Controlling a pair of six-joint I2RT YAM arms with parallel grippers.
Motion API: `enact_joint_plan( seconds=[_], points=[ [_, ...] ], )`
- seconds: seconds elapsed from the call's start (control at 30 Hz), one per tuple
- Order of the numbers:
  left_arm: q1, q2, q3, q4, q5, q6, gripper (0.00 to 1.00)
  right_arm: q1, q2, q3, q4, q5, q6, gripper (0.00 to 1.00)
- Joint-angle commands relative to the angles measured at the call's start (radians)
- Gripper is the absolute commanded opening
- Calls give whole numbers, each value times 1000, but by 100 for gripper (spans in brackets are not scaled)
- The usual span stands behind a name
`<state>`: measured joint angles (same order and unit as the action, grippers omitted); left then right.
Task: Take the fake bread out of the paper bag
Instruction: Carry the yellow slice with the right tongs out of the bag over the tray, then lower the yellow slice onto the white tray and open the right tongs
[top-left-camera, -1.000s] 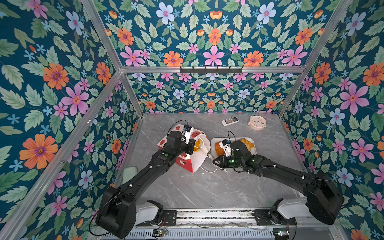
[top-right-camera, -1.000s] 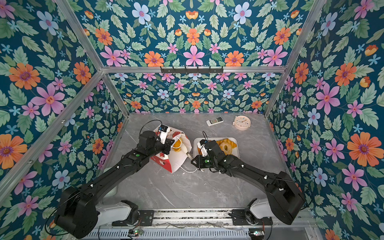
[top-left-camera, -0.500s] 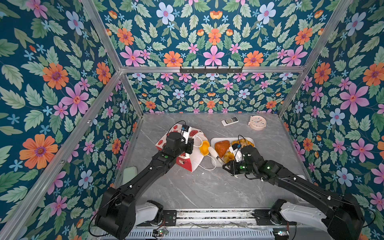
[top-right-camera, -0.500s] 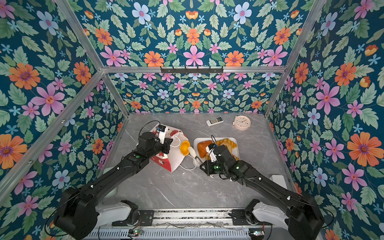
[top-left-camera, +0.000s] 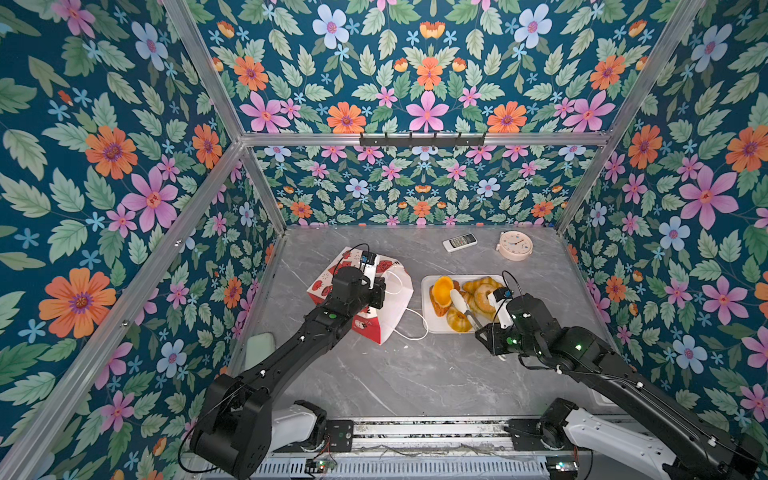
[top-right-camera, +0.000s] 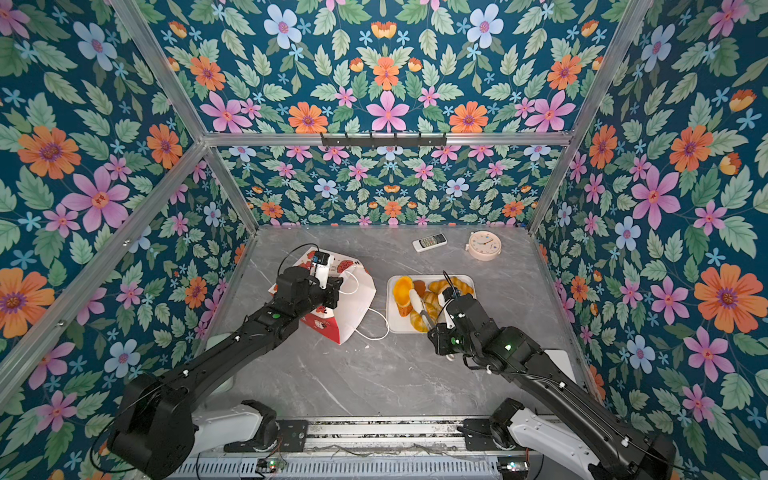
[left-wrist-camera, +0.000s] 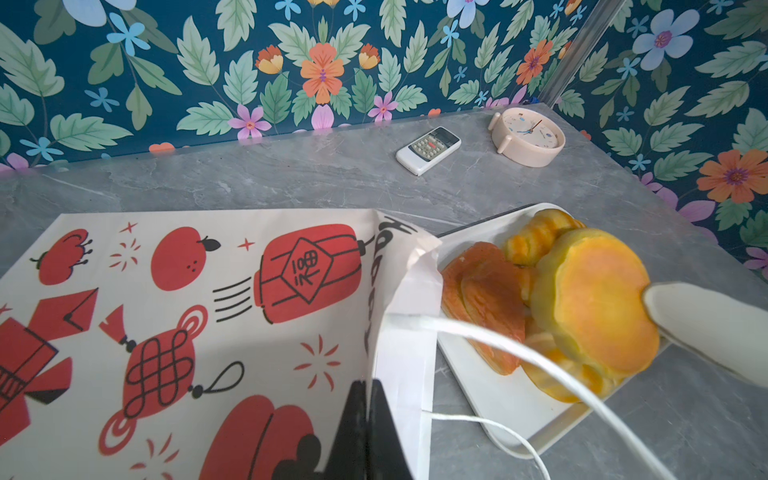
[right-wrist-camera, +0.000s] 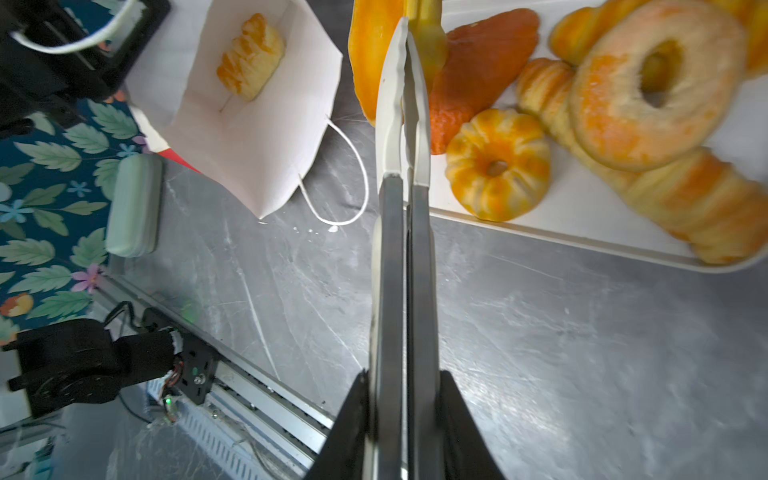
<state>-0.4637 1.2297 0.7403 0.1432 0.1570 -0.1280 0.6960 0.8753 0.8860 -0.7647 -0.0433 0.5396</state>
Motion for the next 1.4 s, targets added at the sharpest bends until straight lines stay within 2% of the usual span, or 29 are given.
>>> enact_joint_plan(
  seconds=[0.0, 0.3, 0.53, 0.9, 1.37],
  points=[
    [3, -11, -13, 49, 3, -7, 0, -2, -5, 43, -154, 115, -20, 0],
    [5, -27, -61, 95, 22, -17, 0, -3, 43, 130, -331, 185, -6, 0],
    [10, -46, -106, 137, 31, -28, 0, -4, 125, 190, -391, 224, -23, 0],
    [20, -51, -149, 185, 58, -44, 0, -4, 257, 237, -366, 205, -49, 0],
    [44, -33, -168, 225, 90, -58, 0, -1, 306, 263, -341, 145, -71, 0]
  ],
)
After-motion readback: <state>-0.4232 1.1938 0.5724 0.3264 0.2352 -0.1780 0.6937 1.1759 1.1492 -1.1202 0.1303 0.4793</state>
